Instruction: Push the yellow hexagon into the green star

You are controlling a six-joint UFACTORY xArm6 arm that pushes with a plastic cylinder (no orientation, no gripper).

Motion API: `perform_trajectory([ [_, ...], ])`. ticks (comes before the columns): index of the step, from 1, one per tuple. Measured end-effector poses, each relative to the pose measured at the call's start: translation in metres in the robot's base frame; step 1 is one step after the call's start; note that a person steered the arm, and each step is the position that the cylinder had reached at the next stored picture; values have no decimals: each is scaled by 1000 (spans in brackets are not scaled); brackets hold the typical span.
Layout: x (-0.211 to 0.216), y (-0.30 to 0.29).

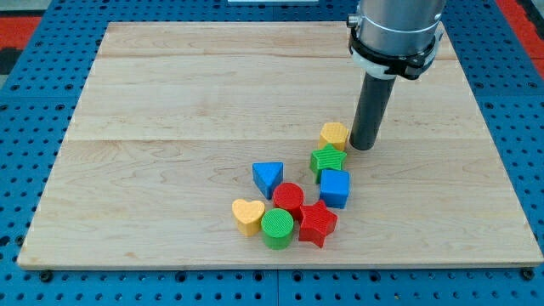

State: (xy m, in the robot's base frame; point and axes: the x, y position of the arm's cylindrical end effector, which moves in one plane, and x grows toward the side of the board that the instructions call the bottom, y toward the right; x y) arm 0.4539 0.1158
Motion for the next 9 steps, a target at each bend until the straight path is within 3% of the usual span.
perform_trajectory([
  [5,0,-61],
  [6,-53,-20],
  [7,-93,-25],
  [8,-105,-92],
  [9,-83,-111],
])
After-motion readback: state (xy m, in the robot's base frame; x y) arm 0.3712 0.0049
